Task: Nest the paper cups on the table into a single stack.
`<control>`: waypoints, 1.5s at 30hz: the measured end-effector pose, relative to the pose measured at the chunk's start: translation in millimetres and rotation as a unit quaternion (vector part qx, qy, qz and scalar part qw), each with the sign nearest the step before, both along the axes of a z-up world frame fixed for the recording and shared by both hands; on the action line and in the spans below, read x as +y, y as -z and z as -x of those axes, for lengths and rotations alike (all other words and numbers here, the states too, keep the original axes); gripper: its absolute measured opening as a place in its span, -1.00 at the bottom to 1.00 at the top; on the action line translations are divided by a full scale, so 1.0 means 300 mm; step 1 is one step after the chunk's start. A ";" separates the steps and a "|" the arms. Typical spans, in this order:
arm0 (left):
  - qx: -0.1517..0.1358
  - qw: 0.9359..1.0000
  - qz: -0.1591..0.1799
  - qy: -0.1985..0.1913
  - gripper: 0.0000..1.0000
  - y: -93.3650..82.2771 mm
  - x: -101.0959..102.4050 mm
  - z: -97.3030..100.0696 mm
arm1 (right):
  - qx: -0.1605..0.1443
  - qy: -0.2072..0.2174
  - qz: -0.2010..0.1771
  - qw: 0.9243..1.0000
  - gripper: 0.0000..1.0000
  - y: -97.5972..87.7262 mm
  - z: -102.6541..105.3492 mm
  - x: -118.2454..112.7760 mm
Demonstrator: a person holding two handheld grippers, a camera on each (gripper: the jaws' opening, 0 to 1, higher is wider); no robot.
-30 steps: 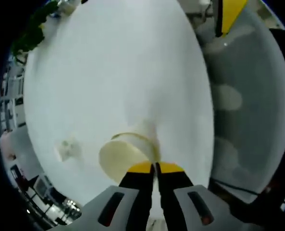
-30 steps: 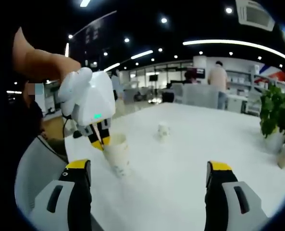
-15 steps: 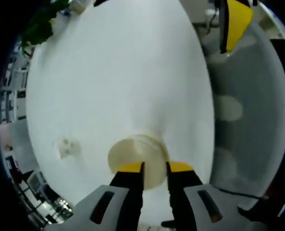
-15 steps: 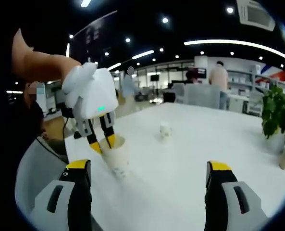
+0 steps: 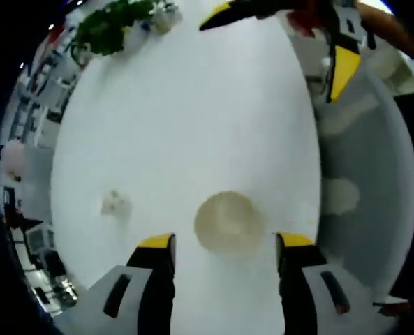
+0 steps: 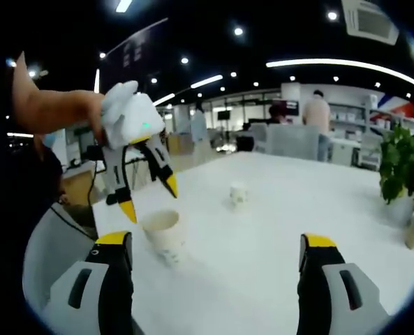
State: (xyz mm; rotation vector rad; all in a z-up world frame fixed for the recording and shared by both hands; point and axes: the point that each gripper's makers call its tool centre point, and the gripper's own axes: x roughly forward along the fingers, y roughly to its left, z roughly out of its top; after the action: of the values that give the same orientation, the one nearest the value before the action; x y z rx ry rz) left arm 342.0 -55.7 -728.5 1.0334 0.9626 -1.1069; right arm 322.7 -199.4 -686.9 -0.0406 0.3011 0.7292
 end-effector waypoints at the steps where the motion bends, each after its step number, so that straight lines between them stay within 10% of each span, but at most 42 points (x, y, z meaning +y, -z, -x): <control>1: -0.004 1.000 0.015 -0.009 0.31 -0.010 0.001 -0.008 | -0.001 0.000 0.000 1.000 0.97 -0.002 -0.002 0.000; 12: -0.019 0.979 0.163 -0.124 0.60 -0.087 0.103 -0.065 | -0.008 -0.001 0.005 1.000 0.97 -0.033 -0.029 -0.003; 22: -0.048 0.928 0.303 -0.214 0.64 -0.124 0.242 -0.084 | -0.010 0.003 0.001 1.000 0.98 -0.038 -0.052 0.002; 25: -0.071 0.922 0.308 -0.222 0.74 -0.109 0.289 -0.093 | 0.000 0.007 0.003 1.000 0.98 -0.026 -0.060 -0.004; 31: -0.080 0.887 0.359 -0.280 0.85 -0.108 0.381 -0.098 | 0.008 0.020 0.016 1.000 1.00 -0.005 -0.063 -0.022; 40: -0.109 0.868 0.373 -0.308 0.99 -0.091 0.497 -0.064 | 0.006 0.043 0.019 0.999 1.00 0.003 -0.071 -0.074; 45: -0.124 0.845 0.412 -0.319 0.99 -0.130 0.530 -0.051 | 0.004 0.034 0.027 0.999 1.00 0.016 -0.062 -0.072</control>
State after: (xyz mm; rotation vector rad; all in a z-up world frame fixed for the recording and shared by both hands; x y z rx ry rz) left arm 357.3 103.2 -689.4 0.1018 0.4559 -0.6691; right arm 341.4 -221.1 -691.7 -0.0793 0.3287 0.6546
